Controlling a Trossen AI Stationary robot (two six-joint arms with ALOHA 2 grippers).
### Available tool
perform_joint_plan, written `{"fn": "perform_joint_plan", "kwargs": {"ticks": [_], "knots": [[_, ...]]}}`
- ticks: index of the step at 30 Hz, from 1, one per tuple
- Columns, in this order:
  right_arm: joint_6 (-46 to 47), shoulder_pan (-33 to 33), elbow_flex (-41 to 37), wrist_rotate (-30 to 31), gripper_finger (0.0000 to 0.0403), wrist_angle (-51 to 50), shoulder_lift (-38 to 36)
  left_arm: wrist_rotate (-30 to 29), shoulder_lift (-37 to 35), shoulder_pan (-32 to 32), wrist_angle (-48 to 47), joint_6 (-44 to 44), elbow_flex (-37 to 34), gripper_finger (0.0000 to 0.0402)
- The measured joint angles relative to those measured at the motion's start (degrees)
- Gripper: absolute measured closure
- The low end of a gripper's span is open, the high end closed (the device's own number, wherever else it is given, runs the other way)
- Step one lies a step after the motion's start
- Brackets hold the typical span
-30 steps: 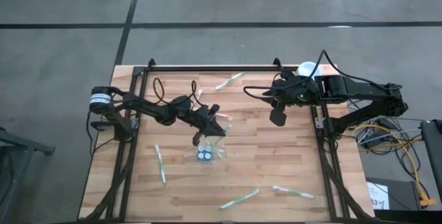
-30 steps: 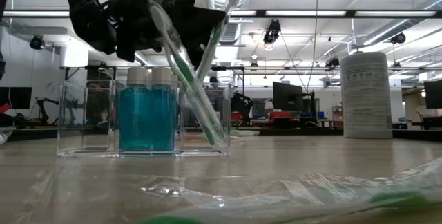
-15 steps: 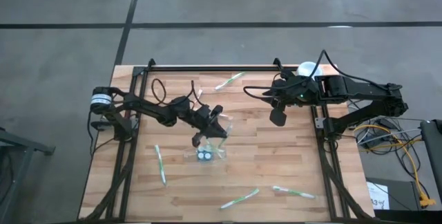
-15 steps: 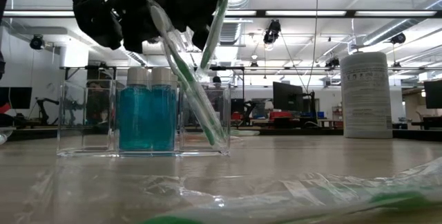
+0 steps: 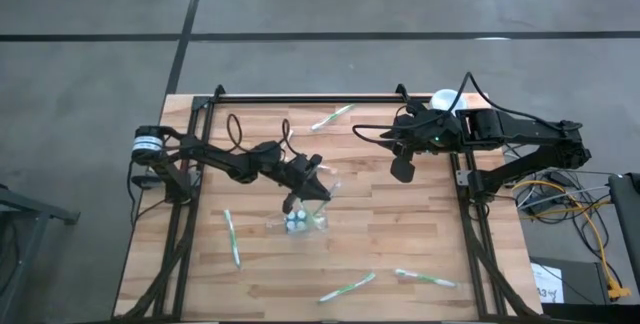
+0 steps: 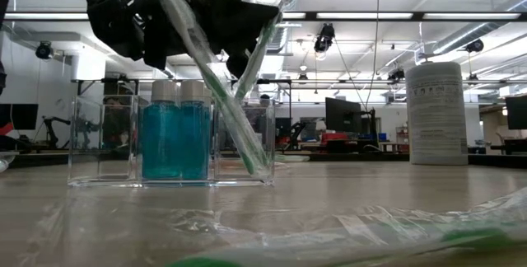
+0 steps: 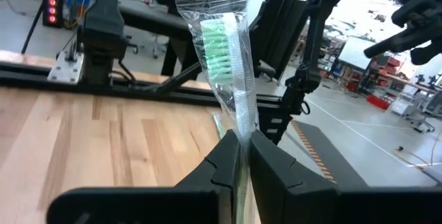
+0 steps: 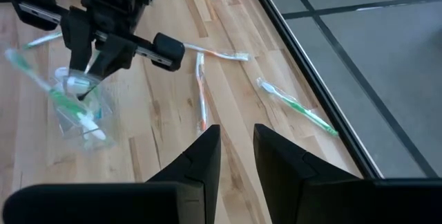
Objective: Pick & Place toothbrushing station
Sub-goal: Put the green toothbrush into the transparent organizer
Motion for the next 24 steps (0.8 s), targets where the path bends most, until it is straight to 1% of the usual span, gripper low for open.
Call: {"fn": "perform_joint_plan", "kwargs": {"ticks": [14, 19, 24], "knots": [[0.00, 0.04, 0.00, 0.00, 0.0321, 0.00, 0.00, -1.56, 0.00, -0.15, -1.20, 1.41, -0.11, 0.0372], [0.00, 0.02, 0.00, 0.00, 0.0321, 0.00, 0.00, -4.02, -0.14, -0.15, -1.21, 0.74, -0.13, 0.0372], [0.00, 0.02, 0.00, -0.02, 0.0321, 0.02, 0.00, -4.17, -1.27, -0.15, -1.09, 0.67, -0.13, 0.0372]]}}
